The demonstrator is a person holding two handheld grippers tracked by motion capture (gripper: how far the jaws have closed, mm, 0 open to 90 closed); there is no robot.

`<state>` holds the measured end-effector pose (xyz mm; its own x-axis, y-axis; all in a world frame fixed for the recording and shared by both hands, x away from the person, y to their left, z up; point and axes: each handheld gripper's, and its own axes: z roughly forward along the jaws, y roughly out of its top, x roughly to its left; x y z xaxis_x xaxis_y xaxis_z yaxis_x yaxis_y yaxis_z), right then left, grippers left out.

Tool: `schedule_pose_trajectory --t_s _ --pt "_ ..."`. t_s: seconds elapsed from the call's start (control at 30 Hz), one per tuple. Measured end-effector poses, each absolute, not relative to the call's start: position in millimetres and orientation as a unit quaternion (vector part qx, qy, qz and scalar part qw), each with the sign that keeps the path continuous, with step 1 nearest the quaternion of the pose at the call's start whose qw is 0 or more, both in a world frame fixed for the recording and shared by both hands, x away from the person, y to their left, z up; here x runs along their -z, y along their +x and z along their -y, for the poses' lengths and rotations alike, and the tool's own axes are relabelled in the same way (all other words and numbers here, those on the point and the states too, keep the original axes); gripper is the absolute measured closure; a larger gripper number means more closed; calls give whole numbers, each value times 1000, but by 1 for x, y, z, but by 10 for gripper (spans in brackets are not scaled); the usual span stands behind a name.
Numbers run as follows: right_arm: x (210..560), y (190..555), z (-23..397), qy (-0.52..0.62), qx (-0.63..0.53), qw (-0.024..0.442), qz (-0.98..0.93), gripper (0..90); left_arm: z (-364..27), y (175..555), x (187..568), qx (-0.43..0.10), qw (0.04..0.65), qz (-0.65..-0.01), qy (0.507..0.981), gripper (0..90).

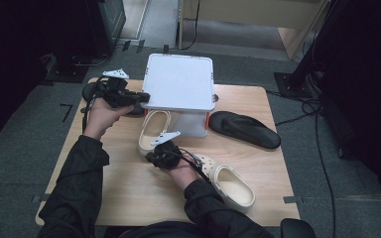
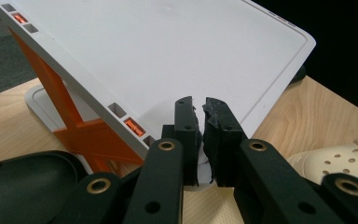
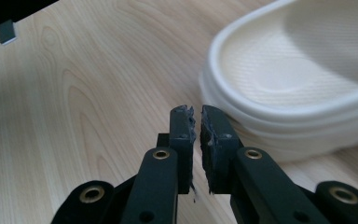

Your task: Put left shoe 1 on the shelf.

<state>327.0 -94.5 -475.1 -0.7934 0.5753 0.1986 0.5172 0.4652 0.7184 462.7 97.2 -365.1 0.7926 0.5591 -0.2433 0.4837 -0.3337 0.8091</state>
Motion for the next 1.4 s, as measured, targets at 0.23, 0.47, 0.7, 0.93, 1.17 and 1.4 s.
schedule_pose_trajectory --t_s 0.23,0.47,0.7,0.93,1.17,1.4 --pt "477 337 84 320 -398 41 -859 837 -98 463 365 -36 482 -320 815 843" --pt "475 346 91 336 -389 48 -857 836 -98 463 366 -35 482 -321 814 844" --pt "472 359 95 347 -376 56 -857 834 -98 464 366 -34 483 -321 814 845" --pt "470 372 99 363 -376 67 -850 833 -98 464 366 -33 483 -321 814 847" --pt "469 371 100 357 -388 72 -847 793 -98 464 366 -32 484 -320 814 848" --pt "459 362 108 345 -406 56 -845 745 -98 463 365 -27 486 -326 810 819"
